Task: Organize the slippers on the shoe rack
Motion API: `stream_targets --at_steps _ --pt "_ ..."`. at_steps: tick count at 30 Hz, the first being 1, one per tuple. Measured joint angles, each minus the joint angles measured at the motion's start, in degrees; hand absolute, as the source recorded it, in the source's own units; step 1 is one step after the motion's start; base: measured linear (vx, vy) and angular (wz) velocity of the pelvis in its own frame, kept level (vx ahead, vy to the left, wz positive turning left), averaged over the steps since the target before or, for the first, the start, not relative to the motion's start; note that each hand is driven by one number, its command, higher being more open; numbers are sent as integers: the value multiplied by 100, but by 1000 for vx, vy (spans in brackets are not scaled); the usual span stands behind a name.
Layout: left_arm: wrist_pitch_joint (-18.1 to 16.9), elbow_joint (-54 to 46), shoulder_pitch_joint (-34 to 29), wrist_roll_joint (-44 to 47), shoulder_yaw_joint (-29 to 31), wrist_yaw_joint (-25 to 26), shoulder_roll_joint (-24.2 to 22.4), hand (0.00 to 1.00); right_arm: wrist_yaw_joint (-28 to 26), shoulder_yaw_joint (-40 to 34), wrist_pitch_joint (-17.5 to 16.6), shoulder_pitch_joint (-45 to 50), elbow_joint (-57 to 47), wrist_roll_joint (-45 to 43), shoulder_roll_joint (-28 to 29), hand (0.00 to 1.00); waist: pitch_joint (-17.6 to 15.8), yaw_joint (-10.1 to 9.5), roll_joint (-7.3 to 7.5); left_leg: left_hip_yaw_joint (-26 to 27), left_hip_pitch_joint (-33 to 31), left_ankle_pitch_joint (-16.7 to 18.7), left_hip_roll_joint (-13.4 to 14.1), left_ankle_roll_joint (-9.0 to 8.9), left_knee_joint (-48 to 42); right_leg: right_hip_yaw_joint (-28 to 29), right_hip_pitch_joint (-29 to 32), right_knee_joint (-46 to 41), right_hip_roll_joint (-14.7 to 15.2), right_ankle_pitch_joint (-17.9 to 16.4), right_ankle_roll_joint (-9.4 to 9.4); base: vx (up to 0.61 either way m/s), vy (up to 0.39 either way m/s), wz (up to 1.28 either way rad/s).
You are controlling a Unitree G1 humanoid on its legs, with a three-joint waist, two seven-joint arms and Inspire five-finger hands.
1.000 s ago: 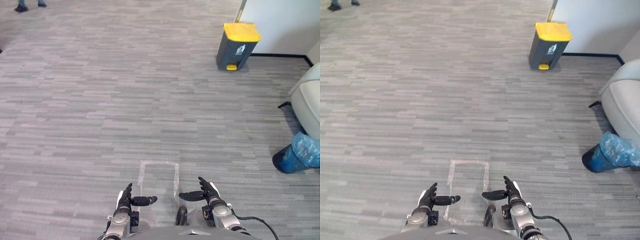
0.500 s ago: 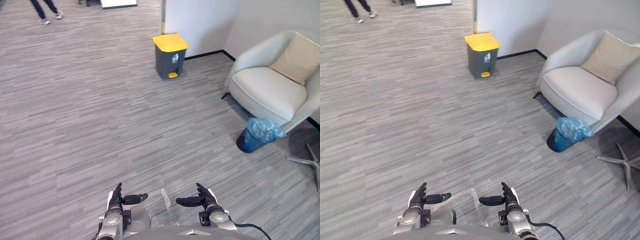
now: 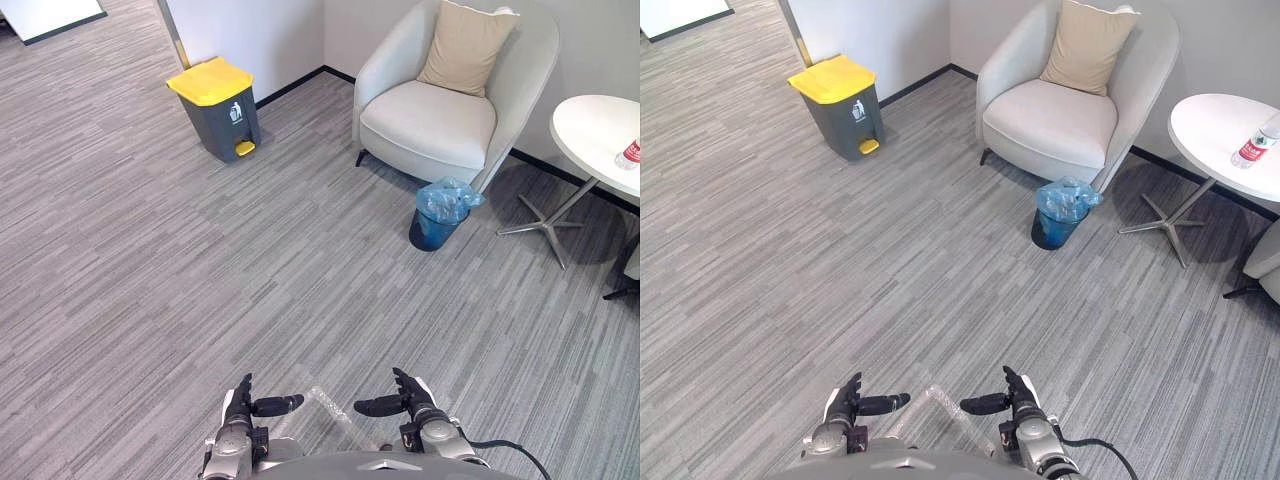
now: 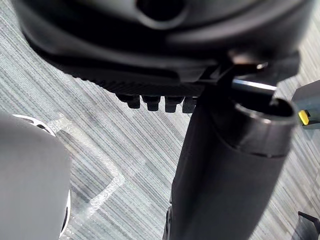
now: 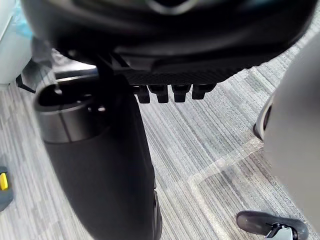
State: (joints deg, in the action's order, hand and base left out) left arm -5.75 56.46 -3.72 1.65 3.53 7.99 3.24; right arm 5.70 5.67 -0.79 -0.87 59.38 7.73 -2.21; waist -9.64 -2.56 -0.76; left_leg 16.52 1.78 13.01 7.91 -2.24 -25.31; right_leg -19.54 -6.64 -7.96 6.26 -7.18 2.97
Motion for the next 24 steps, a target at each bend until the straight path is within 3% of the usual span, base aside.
stream_targets --at_steps 2,3,4,5,6,7,8,9,10,11,14,20,24 --pt "-1 -32 23 1 17 -16 -37 100 1 0 -7 56 -18 -7 4 100 -29 -44 -88 -36 -320 -1 341 -1 -1216 190 -339 377 -246 126 -93 72 18 -63" --pt "-1 -56 39 3 49 -40 -43 100 31 -6 -27 45 -32 -70 13 100 -74 -62 -130 -281 -711 -186 486 217 -2174 442 -476 481 -285 118 -114 75 88 -85" --pt "-4 -64 71 -8 79 -69 -60 100 60 -10 -39 32 -38 -114 27 100 -83 -113 -118 -556 -945 112 402 138 -2387 599 -475 503 -253 112 -106 74 196 -120" --pt "-22 -171 91 -12 53 -105 -89 100 105 -127 -32 -6 -28 -114 -23 100 -172 -149 -152 -1072 -1165 625 145 7 -2093 901 -404 444 -192 116 -102 46 200 -109" --pt "-34 -209 91 -2 52 -93 -103 100 122 -267 -21 6 -39 -127 -29 100 -228 -158 -180 -1444 -1240 666 0 -59 -1611 1064 -380 391 -171 116 -101 53 248 -108" --pt "-41 -225 85 3 48 -84 -115 100 129 -352 -10 6 -36 -126 -35 100 -238 -171 -201 -1697 -1242 624 -71 -73 -1198 1175 -337 339 -170 113 -96 43 236 -94" --pt "-48 -224 52 4 20 -68 -172 100 150 -452 -3 35 -88 -127 -54 100 -198 -191 -334 -2325 -1170 274 -187 -178 -152 1384 -203 246 -236 55 19 63 268 -91" --pt "-41 -201 105 46 39 -67 -198 100 169 -474 -6 34 -117 -127 -61 100 -249 -232 -331 -2289 -1085 4 -223 -277 -101 1535 -210 233 -232 -22 137 55 220 -74" --pt "-34 -171 136 38 8 -57 -157 100 179 -473 5 34 -127 -133 -33 100 -271 -220 -306 -2267 -1065 11 -291 -305 -46 1549 -180 220 -186 -25 149 105 229 -53" --pt "-35 -157 176 35 9 -33 -94 100 171 -442 -6 34 -114 -129 8 100 -224 -220 -89 -2407 -989 39 -541 -266 57 1625 -33 98 -58 -62 153 90 142 -34" --pt "1 -115 156 55 31 7 -62 100 170 -462 7 74 -101 -129 101 100 -174 -230 3 -2150 -798 108 -567 -121 142 1877 -53 79 26 -130 176 135 108 -38" --pt "14 -98 2 2 -11 -49 -97 100 155 -753 7 179 -109 -165 145 100 27 -201 -99 -1931 -190 21 -533 -33 682 2172 -210 127 34 -141 179 183 -2 -33" --pt "14 -29 -71 33 -110 -48 -77 100 208 -908 5 276 -69 -472 83 100 244 -197 -80 -1938 61 18 -445 -36 835 2243 -327 101 -44 -154 153 141 -32 -13"
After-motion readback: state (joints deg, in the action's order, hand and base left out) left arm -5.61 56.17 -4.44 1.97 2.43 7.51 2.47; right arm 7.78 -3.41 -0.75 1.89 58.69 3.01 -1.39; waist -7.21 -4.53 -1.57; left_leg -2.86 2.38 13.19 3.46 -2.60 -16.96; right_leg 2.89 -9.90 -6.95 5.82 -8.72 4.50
